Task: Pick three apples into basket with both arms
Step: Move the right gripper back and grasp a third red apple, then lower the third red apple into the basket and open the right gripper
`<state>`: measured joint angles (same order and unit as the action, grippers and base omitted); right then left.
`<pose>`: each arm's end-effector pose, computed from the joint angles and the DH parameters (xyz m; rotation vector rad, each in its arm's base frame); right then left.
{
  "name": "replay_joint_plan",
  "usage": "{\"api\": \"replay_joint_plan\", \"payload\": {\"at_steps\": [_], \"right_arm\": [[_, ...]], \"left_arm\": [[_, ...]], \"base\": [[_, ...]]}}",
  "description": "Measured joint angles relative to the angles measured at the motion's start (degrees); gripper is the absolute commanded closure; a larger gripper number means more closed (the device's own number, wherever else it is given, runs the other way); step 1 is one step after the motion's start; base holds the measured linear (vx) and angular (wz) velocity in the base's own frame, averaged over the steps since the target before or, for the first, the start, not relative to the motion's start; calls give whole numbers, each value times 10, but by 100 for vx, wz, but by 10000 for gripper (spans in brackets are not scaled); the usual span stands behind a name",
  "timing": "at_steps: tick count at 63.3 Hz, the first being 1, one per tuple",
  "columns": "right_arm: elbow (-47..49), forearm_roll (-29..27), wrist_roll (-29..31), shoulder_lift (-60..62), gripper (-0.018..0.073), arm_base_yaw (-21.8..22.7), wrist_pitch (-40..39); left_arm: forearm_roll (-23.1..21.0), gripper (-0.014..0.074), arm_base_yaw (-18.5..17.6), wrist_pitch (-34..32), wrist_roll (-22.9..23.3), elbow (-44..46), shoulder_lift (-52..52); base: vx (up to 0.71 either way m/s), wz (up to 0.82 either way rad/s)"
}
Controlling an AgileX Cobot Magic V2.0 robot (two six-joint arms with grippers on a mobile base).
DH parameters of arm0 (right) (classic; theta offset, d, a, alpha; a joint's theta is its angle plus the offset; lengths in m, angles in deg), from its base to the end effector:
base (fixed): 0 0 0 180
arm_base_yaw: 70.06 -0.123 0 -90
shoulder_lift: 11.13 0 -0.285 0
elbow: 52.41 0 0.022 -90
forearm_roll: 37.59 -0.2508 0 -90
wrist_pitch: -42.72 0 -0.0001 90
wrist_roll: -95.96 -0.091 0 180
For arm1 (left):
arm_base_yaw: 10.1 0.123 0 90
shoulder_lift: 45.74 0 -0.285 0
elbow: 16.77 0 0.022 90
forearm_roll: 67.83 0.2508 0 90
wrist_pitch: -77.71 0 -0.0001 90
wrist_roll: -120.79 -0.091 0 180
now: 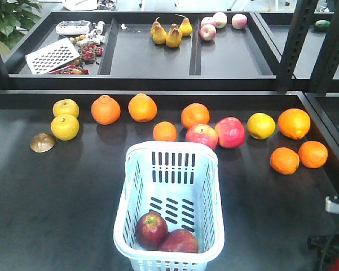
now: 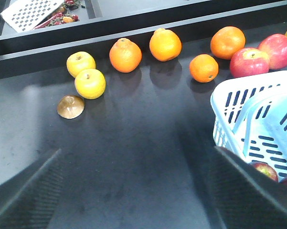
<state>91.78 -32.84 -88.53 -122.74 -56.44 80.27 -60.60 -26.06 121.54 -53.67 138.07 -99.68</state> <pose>0.2426 -0.0635 0.0979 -0.3775 -3.0273 0.0620 0.1470 -0.0338 0.3734 0.2407 2.1264 -0.0729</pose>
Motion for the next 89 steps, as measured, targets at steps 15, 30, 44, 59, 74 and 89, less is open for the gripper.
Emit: {"api": "replay_joint_plan", "payload": {"at_steps": [15,30,44,59,74,89], "right_arm": [[4,-23,10,132,361,-66,20],[4,-114,23,306,356,-245,12],[4,-180,24,351,352,-416,-69],[7,-187,23,265,237,-478,-159],[77,-201,58,190,-113,-497,-154],[106,-204,71,186,-160,-498,-127]], "left_arm": [[0,4,0,0,0,0,0],[0,4,0,0,0,0,0],[0,4,0,0,0,0,0],[0,4,0,0,0,0,0],[0,4,0,0,0,0,0],[0,4,0,0,0,0,0]], "base": [[0,0],[0,0],[0,0],[0,0],[0,0],[0,0]]}}
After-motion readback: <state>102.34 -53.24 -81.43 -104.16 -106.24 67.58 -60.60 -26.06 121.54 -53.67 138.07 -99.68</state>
